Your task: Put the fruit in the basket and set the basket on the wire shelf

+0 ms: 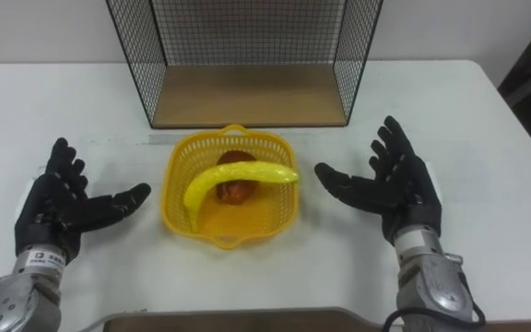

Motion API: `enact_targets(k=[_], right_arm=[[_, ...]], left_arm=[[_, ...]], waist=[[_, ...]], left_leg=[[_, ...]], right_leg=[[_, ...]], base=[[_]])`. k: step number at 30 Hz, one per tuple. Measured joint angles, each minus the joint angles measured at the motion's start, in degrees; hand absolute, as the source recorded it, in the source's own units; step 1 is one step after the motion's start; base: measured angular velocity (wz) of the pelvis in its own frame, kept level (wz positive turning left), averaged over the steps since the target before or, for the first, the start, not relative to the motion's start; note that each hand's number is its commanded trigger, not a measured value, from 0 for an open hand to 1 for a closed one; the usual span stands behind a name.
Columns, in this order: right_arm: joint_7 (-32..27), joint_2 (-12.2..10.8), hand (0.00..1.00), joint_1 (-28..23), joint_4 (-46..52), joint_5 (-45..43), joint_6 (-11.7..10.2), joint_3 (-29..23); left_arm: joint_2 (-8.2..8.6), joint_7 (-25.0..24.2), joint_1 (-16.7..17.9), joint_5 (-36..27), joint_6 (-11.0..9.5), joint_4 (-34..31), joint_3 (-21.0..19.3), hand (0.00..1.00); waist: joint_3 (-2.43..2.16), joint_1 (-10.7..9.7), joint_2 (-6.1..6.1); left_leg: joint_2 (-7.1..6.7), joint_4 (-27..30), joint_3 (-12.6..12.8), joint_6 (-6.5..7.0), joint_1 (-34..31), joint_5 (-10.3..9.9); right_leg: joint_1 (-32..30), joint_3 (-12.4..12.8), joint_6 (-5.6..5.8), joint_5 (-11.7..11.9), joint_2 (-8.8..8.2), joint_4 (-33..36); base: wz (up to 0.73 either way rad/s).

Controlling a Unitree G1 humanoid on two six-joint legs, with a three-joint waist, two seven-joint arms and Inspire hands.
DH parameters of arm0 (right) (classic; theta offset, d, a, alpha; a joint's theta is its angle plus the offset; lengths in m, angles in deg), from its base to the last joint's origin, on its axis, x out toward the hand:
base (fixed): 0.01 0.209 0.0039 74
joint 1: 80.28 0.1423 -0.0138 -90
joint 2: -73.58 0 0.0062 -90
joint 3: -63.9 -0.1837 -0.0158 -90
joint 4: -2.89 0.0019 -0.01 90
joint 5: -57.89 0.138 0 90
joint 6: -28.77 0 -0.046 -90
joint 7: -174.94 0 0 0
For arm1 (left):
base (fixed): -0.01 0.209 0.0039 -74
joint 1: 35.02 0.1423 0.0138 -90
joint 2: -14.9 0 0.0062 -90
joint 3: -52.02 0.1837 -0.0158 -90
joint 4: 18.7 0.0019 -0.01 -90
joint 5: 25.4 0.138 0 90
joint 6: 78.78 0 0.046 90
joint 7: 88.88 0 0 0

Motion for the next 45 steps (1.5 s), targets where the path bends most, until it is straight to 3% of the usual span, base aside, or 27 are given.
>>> enact_targets(k=[23,32,45], right_arm=[[2.9,-1.2,0.0,0.0,-2.3,-2.1,-0.8,6.2],[3.7,-1.6,0.0,0.1,-5.1,-2.0,-0.8,6.4],[3.7,-1.9,0.0,0.1,-5.2,-2.0,-0.8,6.4]], left_arm=[[0.27,-3.6,0.0,0.0,0.0,1.2,2.1,0.0],[1.28,-4.4,0.0,0.0,0.0,2.6,2.9,0.0],[1.35,-4.4,0.0,-0.1,0.0,2.8,3.7,0.0]], waist=[[0.18,0.1,-0.51],[0.14,0.2,-0.41],[0.02,0.1,-0.23]], left_leg=[[0.09,0.1,0.0,0.0,0.5,0.0],[0.34,0.1,0.1,0.0,0.4,0.0],[0.29,0.1,0.1,0.0,0.5,0.0]], right_leg=[[0.5,-0.2,-0.03,0.0,-0.02,0.1],[0.3,-0.3,-0.03,0.0,0.02,0.3],[0.1,-0.4,-0.03,0.0,0.02,0.8]], base=[[0.0],[0.0],[0.0]])
